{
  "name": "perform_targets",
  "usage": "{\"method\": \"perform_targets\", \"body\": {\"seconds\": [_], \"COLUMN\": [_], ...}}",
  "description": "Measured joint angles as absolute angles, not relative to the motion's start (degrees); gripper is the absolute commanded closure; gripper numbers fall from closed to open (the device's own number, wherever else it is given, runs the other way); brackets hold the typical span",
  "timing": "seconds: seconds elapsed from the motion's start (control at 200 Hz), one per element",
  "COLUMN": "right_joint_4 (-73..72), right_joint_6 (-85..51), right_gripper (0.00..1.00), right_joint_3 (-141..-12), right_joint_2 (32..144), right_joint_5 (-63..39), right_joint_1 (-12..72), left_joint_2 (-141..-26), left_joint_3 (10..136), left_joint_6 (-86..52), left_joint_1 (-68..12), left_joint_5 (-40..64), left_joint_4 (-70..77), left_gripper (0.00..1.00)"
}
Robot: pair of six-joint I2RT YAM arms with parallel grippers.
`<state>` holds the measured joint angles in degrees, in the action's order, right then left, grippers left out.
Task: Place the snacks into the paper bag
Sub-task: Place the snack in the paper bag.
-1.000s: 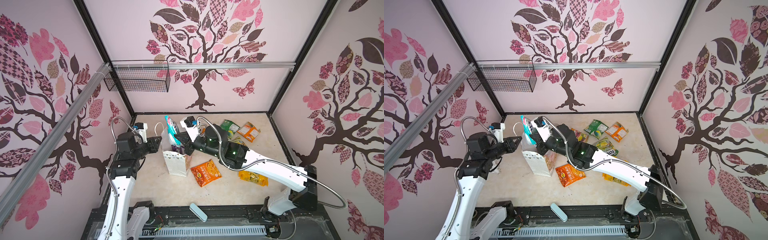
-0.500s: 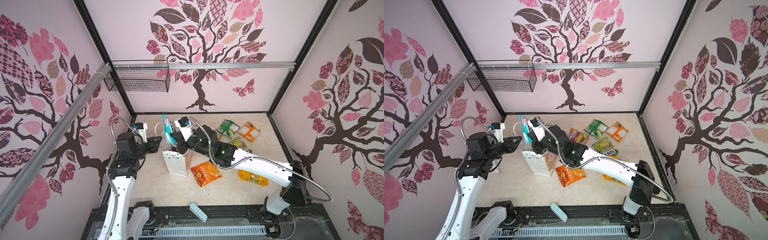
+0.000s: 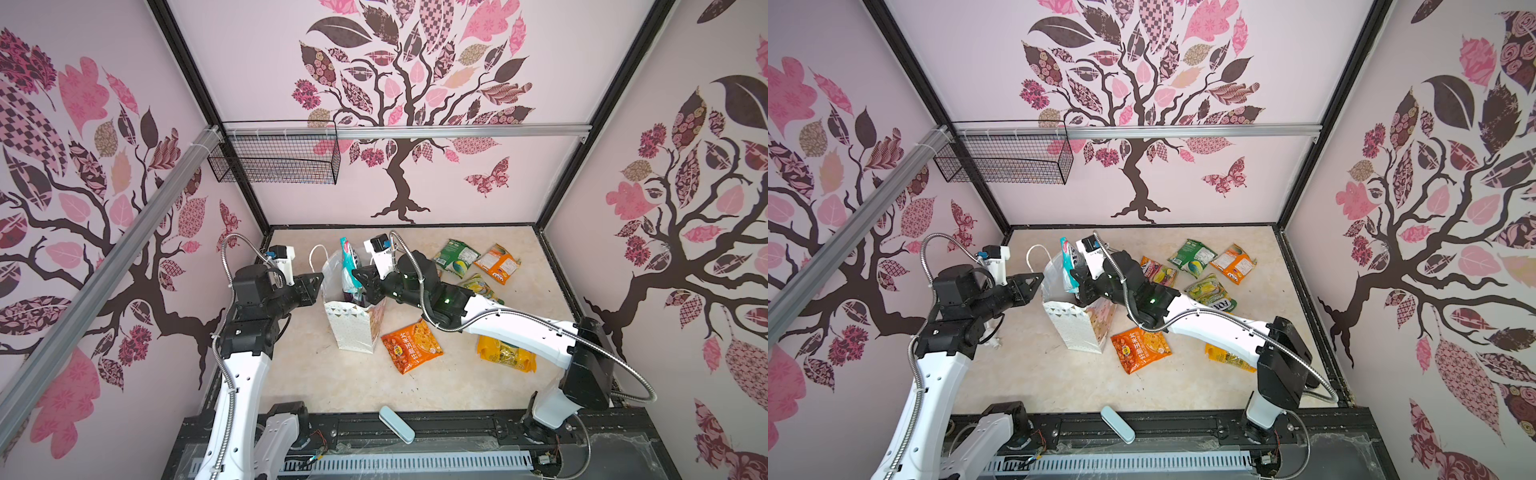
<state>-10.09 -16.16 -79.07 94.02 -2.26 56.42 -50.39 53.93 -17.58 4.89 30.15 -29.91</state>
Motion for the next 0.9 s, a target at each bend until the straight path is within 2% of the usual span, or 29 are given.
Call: {"method": "perform_targets", "body": {"seconds": [0.11, 0.29, 0.365, 0.475, 0.9], "right_joint_4": [-10.1, -10.0, -10.0, -10.1, -5.3], "right_joint_6": [-16.8, -17.1, -17.1, -17.1, -12.4], "right_gripper": [0.98, 0.90, 0.81, 0.74, 0.71], "right_joint_3": [-79.0, -79.2, -79.4, -80.3, -84.0], "right_joint_2": [94.0, 94.0, 94.0, 94.0, 93.3], "right_joint_5": [-3.8, -6.8, -7.8, -8.7, -10.9], "right_joint_1": [56.2, 56.5, 56.6, 56.6, 56.6], "left_joint_2": [-50.4, -50.4, -50.4, -50.4, -50.3], "left_joint_3": [53.7, 53.7, 53.6, 53.6, 53.6], "left_joint_6": [-17.6, -17.6, -17.6, -17.6, -17.6], "left_joint_1": [4.9, 4.9, 4.9, 4.9, 4.9], "left_joint_5": [30.1, 30.2, 30.2, 30.1, 30.1], "left_joint_4": [-29.8, -29.6, -29.6, -29.6, -29.6], "left_gripper": [0.79, 0.79, 0.79, 0.80, 0.80]}}
